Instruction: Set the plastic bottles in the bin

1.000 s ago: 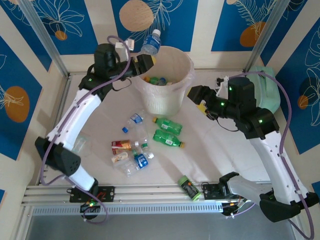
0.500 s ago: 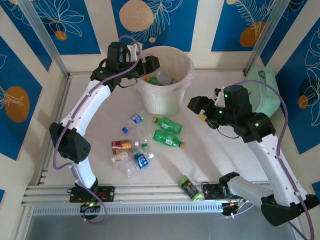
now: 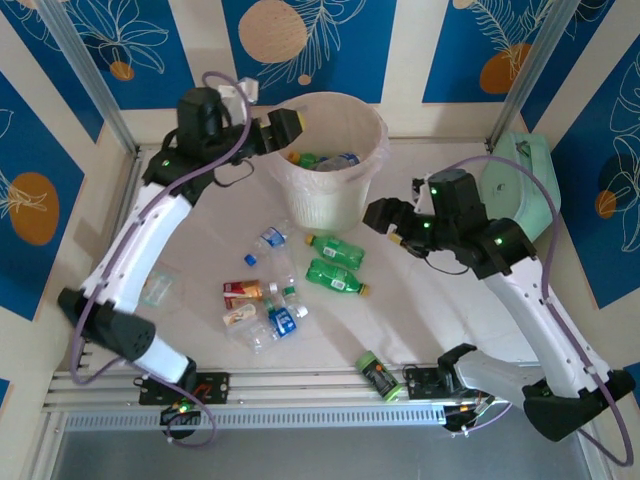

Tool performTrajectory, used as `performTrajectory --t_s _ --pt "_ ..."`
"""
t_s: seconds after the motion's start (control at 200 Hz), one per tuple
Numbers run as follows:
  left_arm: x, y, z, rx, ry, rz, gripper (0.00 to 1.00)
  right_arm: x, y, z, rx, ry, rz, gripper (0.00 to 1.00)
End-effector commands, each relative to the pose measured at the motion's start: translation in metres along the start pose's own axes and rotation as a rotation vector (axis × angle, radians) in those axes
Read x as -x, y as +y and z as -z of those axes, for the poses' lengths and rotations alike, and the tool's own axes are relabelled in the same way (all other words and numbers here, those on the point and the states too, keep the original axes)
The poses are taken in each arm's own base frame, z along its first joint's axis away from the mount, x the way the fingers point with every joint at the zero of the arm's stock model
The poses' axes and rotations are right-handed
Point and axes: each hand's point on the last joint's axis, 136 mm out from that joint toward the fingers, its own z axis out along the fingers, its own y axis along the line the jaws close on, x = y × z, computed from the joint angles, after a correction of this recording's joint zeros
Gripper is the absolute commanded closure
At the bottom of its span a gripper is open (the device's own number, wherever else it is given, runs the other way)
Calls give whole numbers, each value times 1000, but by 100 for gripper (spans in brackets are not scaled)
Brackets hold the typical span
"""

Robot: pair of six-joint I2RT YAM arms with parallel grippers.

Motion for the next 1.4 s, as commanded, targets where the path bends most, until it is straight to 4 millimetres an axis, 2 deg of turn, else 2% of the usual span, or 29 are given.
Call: performTrajectory --t_s 0.0,0.18,0.385,0.51,0.63,0.925,1.396 --pt "-5 2 34 57 -59 -59 9 -9 4 -8 -62 23 119 15" --pt "-42 46 81 230 -67 -42 6 -36 12 -42 -171 101 282 17" --pt "-104 122 116 471 -29 144 6 -60 19 -91 -287 156 399 16" --pt "-130 147 132 548 -18 213 7 -75 25 -125 -340 194 456 16" --pt "-137 156 145 594 -10 222 7 -85 24 -154 -415 222 510 16" --pt "-145 161 148 596 5 247 9 -98 26 -215 -489 267 570 16" --pt "-163 173 144 585 14 295 9 -97 6 -278 -612 297 593 17"
